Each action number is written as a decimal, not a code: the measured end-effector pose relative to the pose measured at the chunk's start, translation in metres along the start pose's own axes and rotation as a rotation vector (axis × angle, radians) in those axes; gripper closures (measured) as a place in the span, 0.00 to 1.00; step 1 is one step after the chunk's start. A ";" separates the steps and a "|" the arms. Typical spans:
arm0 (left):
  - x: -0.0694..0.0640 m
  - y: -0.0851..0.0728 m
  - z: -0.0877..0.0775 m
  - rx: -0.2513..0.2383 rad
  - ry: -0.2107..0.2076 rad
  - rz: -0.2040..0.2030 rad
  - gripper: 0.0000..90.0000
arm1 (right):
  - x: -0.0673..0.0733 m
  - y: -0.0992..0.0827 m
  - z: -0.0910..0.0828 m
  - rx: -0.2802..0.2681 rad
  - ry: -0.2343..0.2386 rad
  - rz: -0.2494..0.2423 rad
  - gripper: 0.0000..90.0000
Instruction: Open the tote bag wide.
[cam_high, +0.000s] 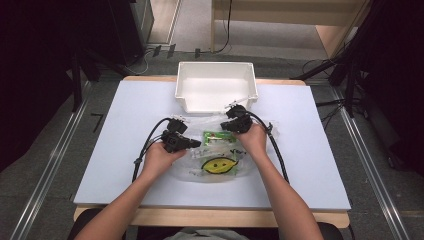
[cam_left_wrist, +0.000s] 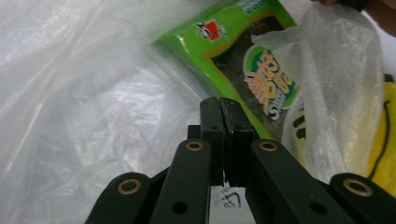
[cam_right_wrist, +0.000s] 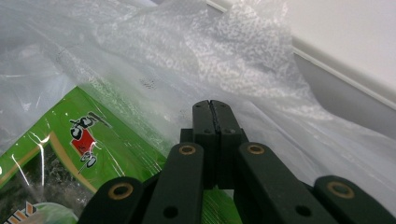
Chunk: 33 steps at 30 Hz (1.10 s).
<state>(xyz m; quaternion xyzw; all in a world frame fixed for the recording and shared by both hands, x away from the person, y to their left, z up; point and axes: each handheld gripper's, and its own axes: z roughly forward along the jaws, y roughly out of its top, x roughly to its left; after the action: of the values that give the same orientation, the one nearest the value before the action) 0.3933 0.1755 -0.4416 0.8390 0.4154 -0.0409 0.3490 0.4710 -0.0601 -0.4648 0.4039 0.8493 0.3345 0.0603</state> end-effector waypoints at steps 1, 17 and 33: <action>-0.002 -0.001 -0.001 -0.003 -0.004 0.002 1.00 | 0.000 0.000 0.000 0.000 -0.002 0.000 1.00; -0.017 -0.036 -0.003 0.058 -0.091 0.053 1.00 | 0.002 0.002 0.001 0.011 -0.016 0.008 1.00; -0.027 -0.068 -0.008 0.101 -0.147 0.063 1.00 | 0.003 0.004 0.003 0.000 -0.058 0.067 1.00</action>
<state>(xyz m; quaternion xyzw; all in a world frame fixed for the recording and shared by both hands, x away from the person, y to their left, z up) 0.3244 0.1901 -0.4639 0.8629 0.3597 -0.1122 0.3368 0.4728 -0.0543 -0.4640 0.4414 0.8332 0.3247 0.0737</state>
